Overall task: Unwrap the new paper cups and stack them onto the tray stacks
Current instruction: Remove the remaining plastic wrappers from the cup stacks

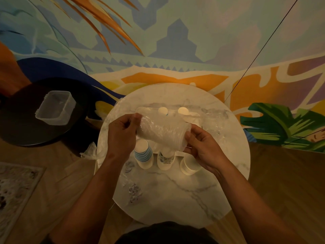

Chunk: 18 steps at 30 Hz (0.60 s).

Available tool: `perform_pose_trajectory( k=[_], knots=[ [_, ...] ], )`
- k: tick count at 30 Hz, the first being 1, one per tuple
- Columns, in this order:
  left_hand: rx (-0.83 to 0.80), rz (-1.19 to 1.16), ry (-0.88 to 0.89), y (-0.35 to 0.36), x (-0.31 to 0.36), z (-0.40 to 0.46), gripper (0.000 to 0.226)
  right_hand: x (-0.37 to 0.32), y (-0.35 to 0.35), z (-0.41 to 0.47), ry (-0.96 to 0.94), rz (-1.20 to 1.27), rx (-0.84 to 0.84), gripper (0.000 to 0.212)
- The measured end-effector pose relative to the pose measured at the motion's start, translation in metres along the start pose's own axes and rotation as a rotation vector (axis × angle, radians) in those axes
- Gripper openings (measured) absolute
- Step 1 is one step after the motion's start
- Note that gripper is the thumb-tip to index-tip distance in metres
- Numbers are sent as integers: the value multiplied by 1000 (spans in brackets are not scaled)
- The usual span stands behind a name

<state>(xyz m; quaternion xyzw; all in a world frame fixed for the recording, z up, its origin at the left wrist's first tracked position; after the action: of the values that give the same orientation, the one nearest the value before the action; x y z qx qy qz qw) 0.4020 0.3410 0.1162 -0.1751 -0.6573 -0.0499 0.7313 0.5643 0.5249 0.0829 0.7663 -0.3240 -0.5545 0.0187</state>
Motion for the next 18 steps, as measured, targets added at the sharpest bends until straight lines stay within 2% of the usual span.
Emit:
perform_pose_trajectory(
  k=[2,6,9,13,18],
  knots=[
    [54,41,34,-3,5,3,14,3,6,-1,2,13,-28,63],
    [161,113,102,-8,12,11,35,11,15,-4,13,27,-64,55],
    [138,102,77,-1,13,14,42,12,16,-7,15,25,-60,45],
    [46,2,-24,12,11,8,36,5,4,-11,-28,-12,78,39],
    [-123,-282,-209,30,-6,-9,21,-9,-17,-17,-143,-152,341,19]
  ],
)
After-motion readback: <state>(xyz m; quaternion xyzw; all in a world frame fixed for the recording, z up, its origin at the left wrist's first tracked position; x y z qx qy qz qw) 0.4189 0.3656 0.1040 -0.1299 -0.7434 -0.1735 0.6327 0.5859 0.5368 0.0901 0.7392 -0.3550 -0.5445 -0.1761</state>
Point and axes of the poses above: each hand's wrist, its own z-axis towards the middle knuckle, its own y-axis out of the palm, x = y × z, the point moved 10 cm from there along z, towards the middle knuckle, and after that the axes turned 6 degrees about y, right-handed, at the moved point
